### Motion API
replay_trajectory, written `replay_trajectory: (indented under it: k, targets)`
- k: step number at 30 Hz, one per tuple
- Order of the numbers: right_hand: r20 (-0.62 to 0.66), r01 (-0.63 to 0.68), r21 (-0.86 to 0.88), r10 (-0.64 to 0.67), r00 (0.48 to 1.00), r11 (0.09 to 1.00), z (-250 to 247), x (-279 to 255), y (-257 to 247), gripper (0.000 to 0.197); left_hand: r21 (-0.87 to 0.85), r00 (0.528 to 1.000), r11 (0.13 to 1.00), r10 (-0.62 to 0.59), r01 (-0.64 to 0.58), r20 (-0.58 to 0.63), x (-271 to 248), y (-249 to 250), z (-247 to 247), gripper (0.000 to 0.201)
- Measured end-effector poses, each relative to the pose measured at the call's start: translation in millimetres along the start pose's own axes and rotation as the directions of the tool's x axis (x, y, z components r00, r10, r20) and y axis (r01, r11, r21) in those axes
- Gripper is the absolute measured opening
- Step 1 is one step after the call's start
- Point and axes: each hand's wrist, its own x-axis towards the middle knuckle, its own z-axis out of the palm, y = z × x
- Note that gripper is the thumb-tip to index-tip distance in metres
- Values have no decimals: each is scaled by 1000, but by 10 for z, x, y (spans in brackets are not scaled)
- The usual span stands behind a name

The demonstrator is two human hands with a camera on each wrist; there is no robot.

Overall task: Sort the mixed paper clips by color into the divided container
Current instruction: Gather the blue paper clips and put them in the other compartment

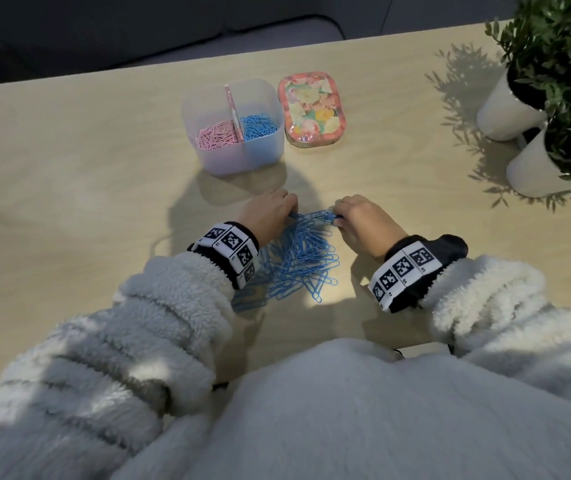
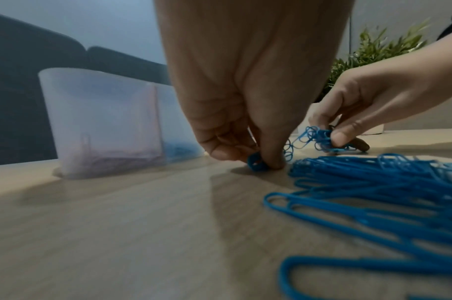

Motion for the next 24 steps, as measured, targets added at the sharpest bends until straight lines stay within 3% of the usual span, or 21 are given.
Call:
replay_trajectory:
  k: [8, 13, 15, 18, 20, 24]
  targets:
    - [-89, -105, 342, 143, 986, 934, -773, 467, -303, 19, -168, 990, 985, -63, 41, -125, -213, -152, -58, 13]
    - [-50, -226, 355, 259, 964, 907, -1119, 1227, -580, 36, -204, 983, 979, -45, 7, -178, -301, -187, -144, 12]
    - [-49, -254, 383, 294, 955, 888, -1157, 1446, -692, 32, -221, 973, 975, -50, -1, -224, -325, -190, -229, 13]
    - [-72, -289, 342, 332, 941, 894, -1173, 1580, -840, 9, -262, 935, 965, -102, 11, -340, -299, -194, -405, 14]
    - [-79, -302, 340, 347, 935, 891, -1179, 1580, -885, 18, -282, 886, 958, -173, 50, -431, -213, -203, -558, 15]
    - [-115, -262, 507, 366, 924, 821, -1134, 1457, -828, 9, -309, 809, 942, -283, 133, -516, 53, -255, -823, 18]
